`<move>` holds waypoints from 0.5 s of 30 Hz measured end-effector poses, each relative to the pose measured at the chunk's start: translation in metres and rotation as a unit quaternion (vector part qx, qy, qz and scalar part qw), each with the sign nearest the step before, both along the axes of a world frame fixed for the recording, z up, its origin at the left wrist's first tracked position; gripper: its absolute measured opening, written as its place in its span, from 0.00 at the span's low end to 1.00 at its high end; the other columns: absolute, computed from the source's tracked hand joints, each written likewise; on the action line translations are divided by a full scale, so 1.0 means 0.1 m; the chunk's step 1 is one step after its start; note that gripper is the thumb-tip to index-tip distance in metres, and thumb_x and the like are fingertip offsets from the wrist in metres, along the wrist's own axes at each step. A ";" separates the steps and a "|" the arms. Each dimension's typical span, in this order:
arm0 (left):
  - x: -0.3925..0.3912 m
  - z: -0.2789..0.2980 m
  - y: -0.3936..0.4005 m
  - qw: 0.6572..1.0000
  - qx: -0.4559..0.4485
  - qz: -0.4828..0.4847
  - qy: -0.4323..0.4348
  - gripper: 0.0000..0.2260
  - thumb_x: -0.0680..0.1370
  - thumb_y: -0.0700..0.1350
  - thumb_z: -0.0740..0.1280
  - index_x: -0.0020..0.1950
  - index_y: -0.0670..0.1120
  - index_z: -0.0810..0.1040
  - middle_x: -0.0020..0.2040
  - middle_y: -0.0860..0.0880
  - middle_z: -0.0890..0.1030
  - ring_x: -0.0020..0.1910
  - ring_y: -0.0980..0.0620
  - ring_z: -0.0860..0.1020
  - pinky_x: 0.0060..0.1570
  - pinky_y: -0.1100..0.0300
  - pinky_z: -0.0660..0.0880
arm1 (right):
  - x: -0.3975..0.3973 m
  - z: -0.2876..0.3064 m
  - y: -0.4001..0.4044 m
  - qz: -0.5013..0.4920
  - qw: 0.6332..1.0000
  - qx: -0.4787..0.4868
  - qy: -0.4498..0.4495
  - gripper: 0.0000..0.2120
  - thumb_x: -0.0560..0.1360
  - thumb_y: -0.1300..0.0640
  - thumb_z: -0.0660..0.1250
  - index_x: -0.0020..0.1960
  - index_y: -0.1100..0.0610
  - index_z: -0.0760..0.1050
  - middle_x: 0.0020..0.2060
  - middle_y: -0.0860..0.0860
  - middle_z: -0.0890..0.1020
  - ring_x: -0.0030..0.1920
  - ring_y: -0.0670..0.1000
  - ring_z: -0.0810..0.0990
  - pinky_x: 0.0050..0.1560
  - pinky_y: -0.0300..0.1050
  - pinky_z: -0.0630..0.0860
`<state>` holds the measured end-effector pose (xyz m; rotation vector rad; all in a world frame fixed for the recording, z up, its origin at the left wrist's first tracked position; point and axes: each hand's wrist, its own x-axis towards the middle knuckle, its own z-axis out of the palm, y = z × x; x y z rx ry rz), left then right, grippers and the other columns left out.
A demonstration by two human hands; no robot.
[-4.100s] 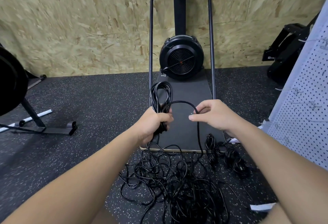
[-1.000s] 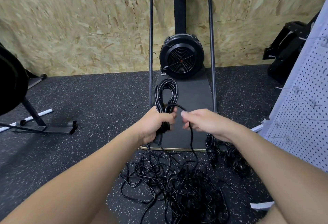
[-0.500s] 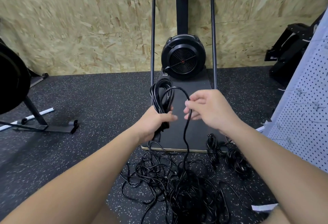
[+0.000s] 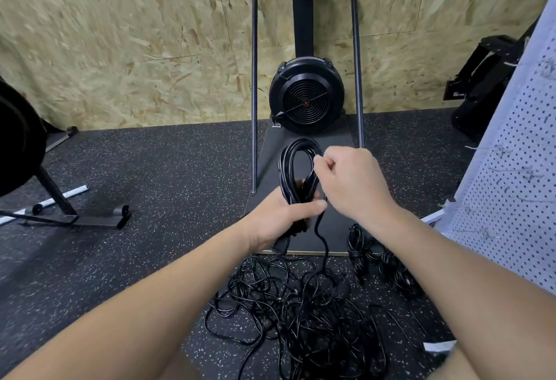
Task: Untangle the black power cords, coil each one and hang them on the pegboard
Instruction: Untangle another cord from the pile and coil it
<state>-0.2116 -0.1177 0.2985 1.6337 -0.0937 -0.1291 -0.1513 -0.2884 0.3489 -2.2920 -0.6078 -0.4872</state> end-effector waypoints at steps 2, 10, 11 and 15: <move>-0.01 -0.01 -0.05 1.000 -0.004 -0.015 0.000 0.12 0.83 0.41 0.74 0.57 0.35 0.75 0.50 0.38 0.80 0.51 0.42 0.81 0.53 0.44 0.76 | 0.00 -0.02 0.00 0.001 1.000 0.011 0.005 0.23 0.84 0.50 0.64 0.32 0.56 0.66 0.26 0.50 0.72 0.29 0.54 0.73 0.33 0.54 0.74; 0.00 0.03 -0.07 0.998 -0.055 -0.016 0.016 0.08 0.83 0.39 0.74 0.60 0.41 0.78 0.46 0.44 0.79 0.43 0.46 0.81 0.47 0.51 0.82 | 0.07 -0.06 0.00 -0.001 0.999 0.032 -0.009 0.25 0.85 0.48 0.63 0.31 0.55 0.66 0.25 0.49 0.71 0.29 0.54 0.72 0.34 0.56 0.75; 0.02 0.04 -0.04 0.999 -0.047 -0.008 0.011 0.09 0.82 0.40 0.75 0.59 0.42 0.78 0.46 0.44 0.80 0.42 0.47 0.80 0.45 0.52 0.81 | 0.10 -0.06 -0.01 0.017 0.999 0.048 0.001 0.26 0.85 0.47 0.64 0.31 0.54 0.65 0.24 0.49 0.70 0.29 0.53 0.71 0.35 0.55 0.73; 0.06 0.05 0.07 1.000 -0.021 -0.014 0.017 0.10 0.81 0.33 0.73 0.60 0.39 0.78 0.53 0.39 0.86 0.47 0.45 0.82 0.48 0.53 0.78 | 0.20 -0.09 -0.09 0.049 0.992 0.086 0.073 0.28 0.85 0.43 0.67 0.31 0.58 0.74 0.26 0.54 0.76 0.32 0.57 0.75 0.41 0.55 0.76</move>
